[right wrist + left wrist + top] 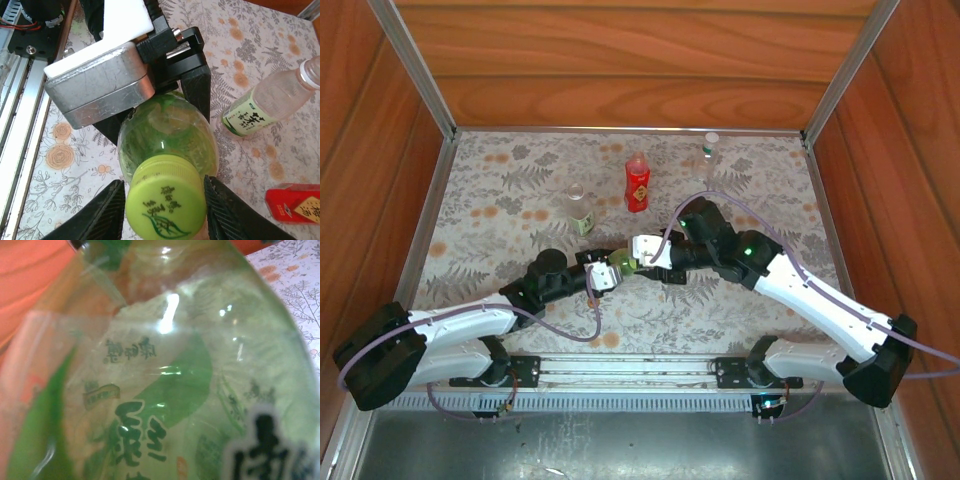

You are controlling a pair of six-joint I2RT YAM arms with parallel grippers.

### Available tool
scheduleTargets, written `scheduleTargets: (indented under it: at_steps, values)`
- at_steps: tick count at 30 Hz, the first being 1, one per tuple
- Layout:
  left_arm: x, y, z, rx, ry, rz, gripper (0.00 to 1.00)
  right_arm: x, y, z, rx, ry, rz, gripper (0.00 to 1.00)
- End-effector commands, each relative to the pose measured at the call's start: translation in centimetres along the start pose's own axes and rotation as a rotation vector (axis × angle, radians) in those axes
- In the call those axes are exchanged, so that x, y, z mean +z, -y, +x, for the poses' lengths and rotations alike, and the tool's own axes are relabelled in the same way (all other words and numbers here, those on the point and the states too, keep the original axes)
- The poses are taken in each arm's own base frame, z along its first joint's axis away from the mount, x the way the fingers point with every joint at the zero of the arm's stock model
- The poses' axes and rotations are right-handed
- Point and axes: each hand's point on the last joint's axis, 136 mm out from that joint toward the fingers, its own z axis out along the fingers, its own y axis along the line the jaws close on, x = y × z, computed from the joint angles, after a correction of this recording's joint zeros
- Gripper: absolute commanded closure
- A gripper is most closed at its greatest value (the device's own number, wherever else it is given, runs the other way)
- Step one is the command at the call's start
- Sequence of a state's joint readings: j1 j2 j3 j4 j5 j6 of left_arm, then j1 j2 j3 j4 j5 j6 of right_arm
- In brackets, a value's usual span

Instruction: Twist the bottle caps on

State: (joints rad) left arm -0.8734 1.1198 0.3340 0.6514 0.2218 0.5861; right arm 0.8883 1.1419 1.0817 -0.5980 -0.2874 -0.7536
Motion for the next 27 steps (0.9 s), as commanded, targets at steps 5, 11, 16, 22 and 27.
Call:
scheduleTargets:
  at_steps: [5, 11, 16, 22, 27]
  values:
    - [-0.1, 0.0, -0.3, 0.022, 0.018, 0.001, 0.48, -1.0, -0.5, -0.5, -0.024, 0.006, -0.023, 0.55]
    - [0.0, 0.3, 0.2, 0.029, 0.002, 0.007, 0.48, -0.6, -0.3, -0.3, -0.018, 0.001, -0.025, 0.59]
    - [0.2, 0.4, 0.4, 0.034, -0.003, 0.015, 0.48, -0.7, 0.1, -0.9, -0.027, 0.023, -0.006, 0.52]
    - [0.1, 0.6, 0.6, 0.034, -0.008, 0.016, 0.48, -0.5, 0.0, -0.5, -0.017, 0.003, -0.015, 0.63]
    - [0.3, 0.4, 1.0, 0.043, -0.023, 0.009, 0.48, -0.4, -0.3, -0.5, 0.037, 0.004, -0.035, 0.73]
